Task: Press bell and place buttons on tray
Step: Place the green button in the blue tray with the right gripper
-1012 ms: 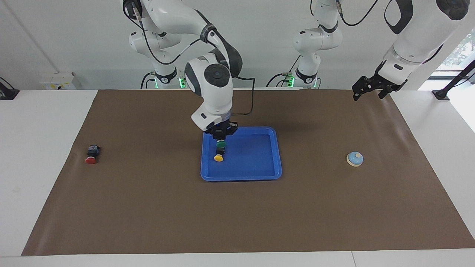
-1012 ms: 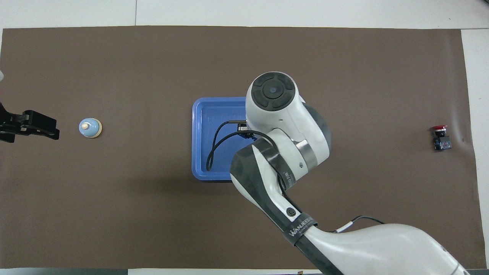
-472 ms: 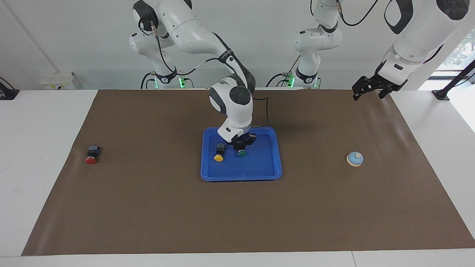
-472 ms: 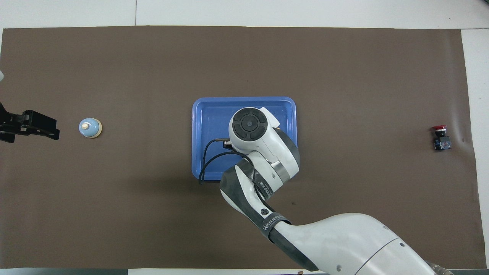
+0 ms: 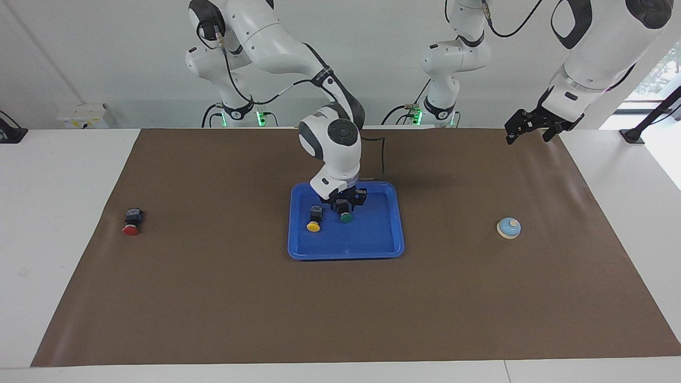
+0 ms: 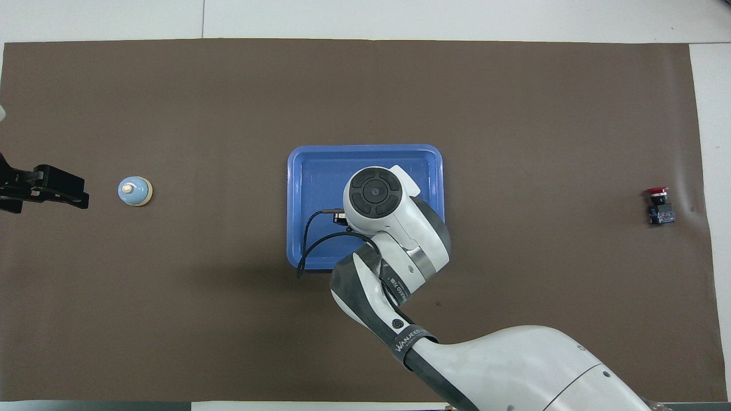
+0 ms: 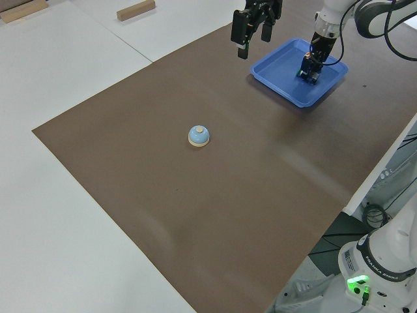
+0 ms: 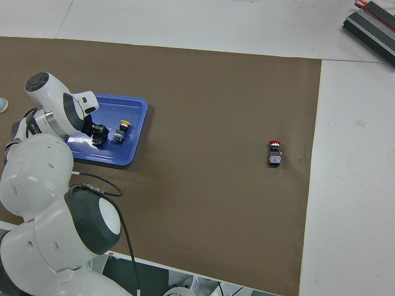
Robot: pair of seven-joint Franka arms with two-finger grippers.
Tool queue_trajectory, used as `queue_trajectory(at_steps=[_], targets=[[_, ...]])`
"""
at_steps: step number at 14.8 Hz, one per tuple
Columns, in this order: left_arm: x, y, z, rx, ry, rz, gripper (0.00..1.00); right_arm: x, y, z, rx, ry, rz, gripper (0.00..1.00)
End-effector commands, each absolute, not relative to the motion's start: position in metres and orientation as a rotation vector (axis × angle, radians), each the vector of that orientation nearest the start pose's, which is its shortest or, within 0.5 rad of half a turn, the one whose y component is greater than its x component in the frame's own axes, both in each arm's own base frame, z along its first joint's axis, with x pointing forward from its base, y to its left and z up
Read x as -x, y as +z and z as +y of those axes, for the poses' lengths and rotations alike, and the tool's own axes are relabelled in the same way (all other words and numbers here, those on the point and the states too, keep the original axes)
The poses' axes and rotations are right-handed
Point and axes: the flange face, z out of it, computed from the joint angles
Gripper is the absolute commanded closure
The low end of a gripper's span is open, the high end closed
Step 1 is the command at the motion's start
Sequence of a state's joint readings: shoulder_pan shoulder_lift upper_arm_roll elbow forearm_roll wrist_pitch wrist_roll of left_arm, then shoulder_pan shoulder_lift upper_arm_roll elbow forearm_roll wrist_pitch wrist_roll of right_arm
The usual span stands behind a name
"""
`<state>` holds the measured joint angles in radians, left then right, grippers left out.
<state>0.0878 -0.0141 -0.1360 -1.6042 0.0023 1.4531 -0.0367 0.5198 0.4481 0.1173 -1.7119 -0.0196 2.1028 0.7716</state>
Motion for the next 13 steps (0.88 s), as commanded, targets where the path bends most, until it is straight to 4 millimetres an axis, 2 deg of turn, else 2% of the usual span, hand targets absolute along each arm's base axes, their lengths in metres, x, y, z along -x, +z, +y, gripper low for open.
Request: queue_trajectory(at_steps=[1,3,5,6,8,9,11,13], targets=[[-0.529,0.611,-0.024,3.105,0.218,0.002,0.00,-0.559,0.379,0.353,3.130,0.134,0.321,0.00],[-0.529,0.611,-0.023,3.105,0.216,0.000,0.00,-0.572,0.417,0.306,3.133,0.131,0.384,0.00],[-0.529,0.611,-0.024,3.105,0.216,0.002,0.00,-0.587,0.444,0.237,3.151,0.159,0.389,0.00],[-0.529,0.611,-0.024,3.105,0.216,0.003,0.00,-0.595,0.453,0.195,3.154,0.178,0.404,0.00],[-0.529,0.611,-0.023,3.105,0.218,0.000,0.00,-0.608,0.456,0.119,3.159,0.222,0.445,0.00],[-0.529,0.612,-0.024,3.105,0.213,0.002,0.00,-0.611,0.454,0.088,3.168,0.236,0.419,0.00],[-0.529,0.611,-0.024,3.105,0.218,0.002,0.00,-0.613,0.446,0.017,3.181,0.261,0.282,0.00],[-0.529,0.611,-0.023,3.105,0.218,0.000,0.00,-0.600,0.431,-0.061,3.183,0.280,0.127,0.00]])
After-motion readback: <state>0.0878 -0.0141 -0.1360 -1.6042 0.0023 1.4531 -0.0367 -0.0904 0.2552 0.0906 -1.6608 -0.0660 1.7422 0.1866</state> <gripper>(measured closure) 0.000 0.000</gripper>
